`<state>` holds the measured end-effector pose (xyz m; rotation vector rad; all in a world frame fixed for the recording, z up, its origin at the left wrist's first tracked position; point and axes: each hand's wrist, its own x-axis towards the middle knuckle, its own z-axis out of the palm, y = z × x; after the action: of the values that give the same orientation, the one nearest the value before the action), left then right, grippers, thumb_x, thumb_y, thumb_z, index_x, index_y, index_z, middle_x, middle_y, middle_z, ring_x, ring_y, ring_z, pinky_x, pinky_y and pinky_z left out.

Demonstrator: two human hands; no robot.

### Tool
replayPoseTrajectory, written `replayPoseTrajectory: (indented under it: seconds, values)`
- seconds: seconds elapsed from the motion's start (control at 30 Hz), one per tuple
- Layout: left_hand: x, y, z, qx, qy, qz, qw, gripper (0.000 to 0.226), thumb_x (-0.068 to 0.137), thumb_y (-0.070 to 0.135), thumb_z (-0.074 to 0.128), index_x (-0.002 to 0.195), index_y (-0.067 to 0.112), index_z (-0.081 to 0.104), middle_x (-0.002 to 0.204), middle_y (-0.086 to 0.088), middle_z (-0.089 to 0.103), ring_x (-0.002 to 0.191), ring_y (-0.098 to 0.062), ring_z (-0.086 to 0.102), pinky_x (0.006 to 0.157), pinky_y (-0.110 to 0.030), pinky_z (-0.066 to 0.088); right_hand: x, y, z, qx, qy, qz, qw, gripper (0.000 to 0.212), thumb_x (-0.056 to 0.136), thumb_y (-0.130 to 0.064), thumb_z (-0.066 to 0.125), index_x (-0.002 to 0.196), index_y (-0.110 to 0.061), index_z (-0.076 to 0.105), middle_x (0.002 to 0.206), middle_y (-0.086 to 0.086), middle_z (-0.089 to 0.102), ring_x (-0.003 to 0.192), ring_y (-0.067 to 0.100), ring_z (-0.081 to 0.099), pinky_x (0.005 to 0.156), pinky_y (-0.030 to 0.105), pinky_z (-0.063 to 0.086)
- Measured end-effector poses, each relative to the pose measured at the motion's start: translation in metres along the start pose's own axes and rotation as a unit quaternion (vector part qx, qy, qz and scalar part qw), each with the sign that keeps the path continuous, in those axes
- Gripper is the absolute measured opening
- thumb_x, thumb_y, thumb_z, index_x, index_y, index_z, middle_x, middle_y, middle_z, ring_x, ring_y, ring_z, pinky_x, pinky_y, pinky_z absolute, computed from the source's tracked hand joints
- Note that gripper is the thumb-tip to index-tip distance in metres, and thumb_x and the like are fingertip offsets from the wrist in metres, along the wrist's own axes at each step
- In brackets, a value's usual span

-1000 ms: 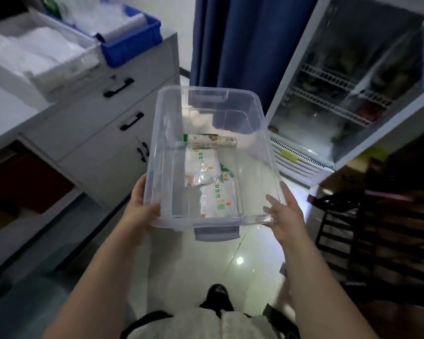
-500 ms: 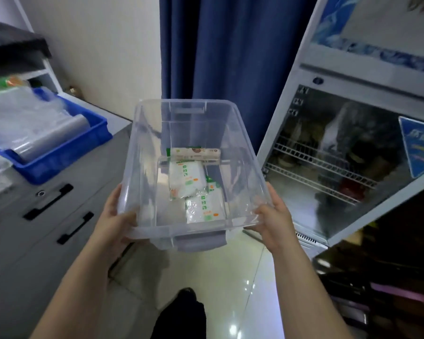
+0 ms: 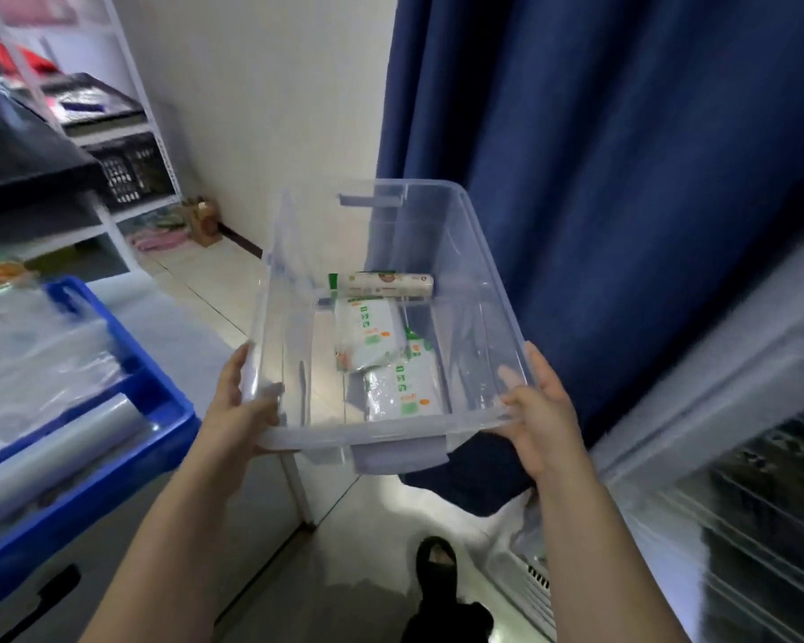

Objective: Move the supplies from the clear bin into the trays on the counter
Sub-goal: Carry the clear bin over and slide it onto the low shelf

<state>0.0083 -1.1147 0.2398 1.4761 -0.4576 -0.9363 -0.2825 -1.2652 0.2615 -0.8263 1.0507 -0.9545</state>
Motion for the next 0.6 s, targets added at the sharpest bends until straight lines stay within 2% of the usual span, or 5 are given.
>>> replayPoseTrajectory:
  seconds: [0.1, 0.3, 0.37, 0.47, 0.6]
  values:
    - [0.06, 0.0, 0.009, -0.023, 0.059, -0.002, 0.998, 0.069, 0.084, 0.015, 0.068, 0.117, 0.07, 0.042, 0.122, -0.004, 0.051, 0.095, -0.042, 0.063, 0.058, -0.042, 0.057, 0.089, -0.019, 0.035, -0.038, -0.053, 0.007, 0.998, 0.075, 0.082, 0.013, 0.038, 0.137, -0.037, 0.045, 0.123, -0.001, 0.059, 0.103, 0.025, 0.064, 0.081, 0.06, 0.052]
    - [0.166, 0.022, 0.028, -0.079, 0.169, -0.025, 0.982, 0.073, 0.086, 0.008, 0.062, 0.121, 0.069, 0.04, 0.129, -0.012, 0.052, 0.101, -0.041, 0.061, 0.07, -0.053, 0.058, 0.257, -0.051, 0.122, -0.105, -0.146, 0.03, 0.983, 0.062, 0.089, 0.007, 0.046, 0.133, -0.037, 0.049, 0.086, -0.001, 0.061, 0.062, 0.007, 0.067, 0.058, 0.038, 0.058]
    - [0.195, 0.026, 0.029, -0.074, 0.21, -0.028, 0.975, 0.072, 0.087, 0.01, 0.062, 0.119, 0.07, 0.039, 0.123, -0.008, 0.055, 0.1, -0.038, 0.062, 0.062, -0.045, 0.059, 0.302, -0.051, 0.153, -0.111, -0.168, 0.046, 0.978, 0.059, 0.089, 0.004, 0.051, 0.128, -0.04, 0.053, 0.091, 0.002, 0.066, 0.067, 0.011, 0.069, 0.059, 0.037, 0.057]
    - [0.237, 0.031, 0.025, -0.085, 0.256, -0.03, 0.962, 0.067, 0.088, 0.015, 0.063, 0.113, 0.073, 0.04, 0.119, -0.003, 0.054, 0.101, -0.037, 0.061, 0.074, -0.049, 0.058, 0.359, -0.041, 0.203, -0.12, -0.219, 0.055, 0.967, 0.045, 0.088, -0.01, 0.062, 0.112, -0.049, 0.063, 0.097, -0.004, 0.072, 0.073, 0.018, 0.066, 0.064, 0.039, 0.054]
    - [0.307, 0.038, -0.001, -0.11, 0.311, -0.032, 0.943, 0.067, 0.088, 0.017, 0.064, 0.117, 0.072, 0.039, 0.11, -0.007, 0.061, 0.089, -0.028, 0.062, 0.061, -0.038, 0.055, 0.432, -0.019, 0.275, -0.12, -0.232, 0.081, 0.962, 0.047, 0.089, -0.012, 0.063, 0.124, -0.043, 0.057, 0.091, 0.004, 0.064, 0.069, 0.02, 0.049, 0.068, 0.038, 0.049]
